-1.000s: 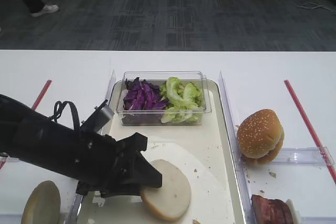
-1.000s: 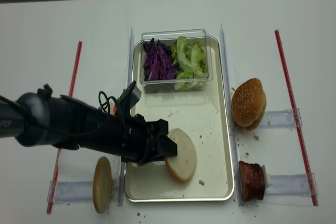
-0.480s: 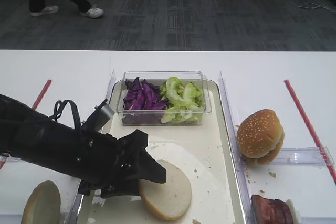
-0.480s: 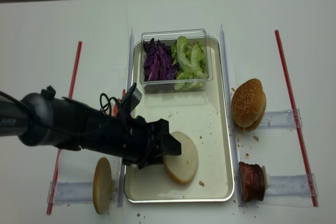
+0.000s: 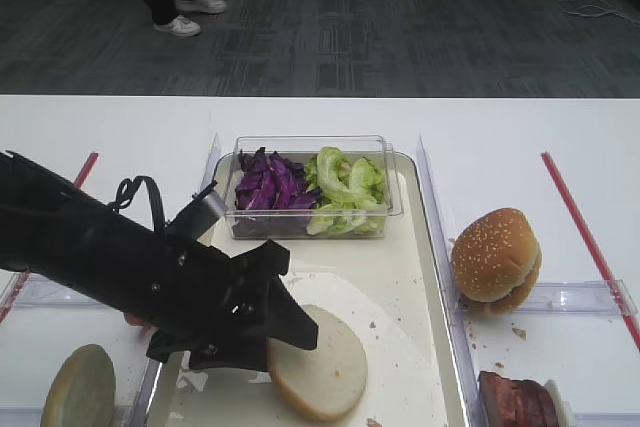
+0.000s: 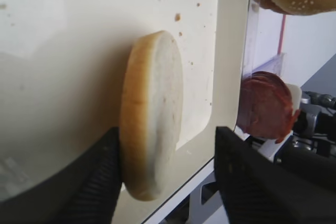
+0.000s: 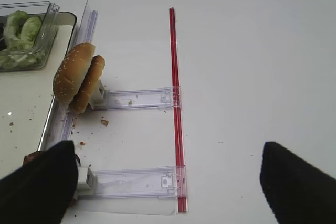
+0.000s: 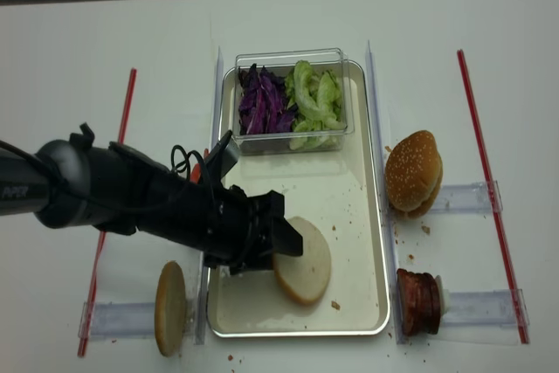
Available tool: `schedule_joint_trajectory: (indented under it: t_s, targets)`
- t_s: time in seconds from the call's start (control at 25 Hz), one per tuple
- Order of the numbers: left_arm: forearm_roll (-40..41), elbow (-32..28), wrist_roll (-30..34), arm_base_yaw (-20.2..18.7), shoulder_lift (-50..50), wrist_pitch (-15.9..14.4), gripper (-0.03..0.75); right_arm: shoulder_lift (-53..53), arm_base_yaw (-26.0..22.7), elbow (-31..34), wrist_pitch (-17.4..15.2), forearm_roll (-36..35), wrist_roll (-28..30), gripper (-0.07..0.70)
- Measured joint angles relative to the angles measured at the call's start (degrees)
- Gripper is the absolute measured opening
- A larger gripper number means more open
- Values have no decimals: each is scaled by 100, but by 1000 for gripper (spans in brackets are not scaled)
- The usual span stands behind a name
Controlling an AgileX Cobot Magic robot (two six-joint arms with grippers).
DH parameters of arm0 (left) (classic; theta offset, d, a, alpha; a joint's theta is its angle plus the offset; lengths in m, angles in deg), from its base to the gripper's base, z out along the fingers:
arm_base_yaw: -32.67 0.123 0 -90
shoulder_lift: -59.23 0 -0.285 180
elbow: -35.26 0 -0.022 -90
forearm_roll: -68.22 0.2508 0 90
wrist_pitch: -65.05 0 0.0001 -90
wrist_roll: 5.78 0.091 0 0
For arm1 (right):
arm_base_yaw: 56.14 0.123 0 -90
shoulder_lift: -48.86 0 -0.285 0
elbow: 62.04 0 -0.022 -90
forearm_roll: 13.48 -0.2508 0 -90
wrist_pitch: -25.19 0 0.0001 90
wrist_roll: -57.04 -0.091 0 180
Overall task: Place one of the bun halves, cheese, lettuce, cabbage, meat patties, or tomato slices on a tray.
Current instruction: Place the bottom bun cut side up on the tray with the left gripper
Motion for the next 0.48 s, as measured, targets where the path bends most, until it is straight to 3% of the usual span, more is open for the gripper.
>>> schedule_joint_trajectory:
  t_s: [0.48]
  targets:
    - [2853,830,-2336,0,-362,-143,364,0,0,0,0,0,14,692]
